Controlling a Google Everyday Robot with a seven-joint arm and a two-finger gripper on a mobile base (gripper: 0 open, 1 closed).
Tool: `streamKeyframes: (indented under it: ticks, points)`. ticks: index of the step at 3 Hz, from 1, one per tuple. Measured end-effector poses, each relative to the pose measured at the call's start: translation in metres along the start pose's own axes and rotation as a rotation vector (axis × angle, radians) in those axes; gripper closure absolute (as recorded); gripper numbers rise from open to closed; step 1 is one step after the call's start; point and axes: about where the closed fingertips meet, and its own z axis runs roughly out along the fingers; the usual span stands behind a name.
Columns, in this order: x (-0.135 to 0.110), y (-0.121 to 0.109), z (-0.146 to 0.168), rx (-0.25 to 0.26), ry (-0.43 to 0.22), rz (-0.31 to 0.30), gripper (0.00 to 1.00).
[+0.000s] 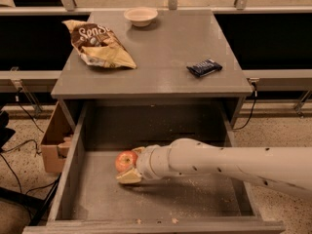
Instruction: Pick apple from top drawer and place on counter
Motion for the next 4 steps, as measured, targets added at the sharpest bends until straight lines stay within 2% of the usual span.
streamKeyframes:
  ticks: [1, 2, 3, 4]
  points:
    - [-0.024, -0.001, -0.020, 0.026, -0.034, -0.019, 0.86]
    - [-0.051, -0.003, -0.053, 0.067, -0.026, -0.041, 1.00]
    - [-0.097, -0.032, -0.122, 0.119, -0.024, -0.019, 1.00]
    - [-0.142, -0.071, -0.162, 0.118, -0.031, 0.012, 1.00]
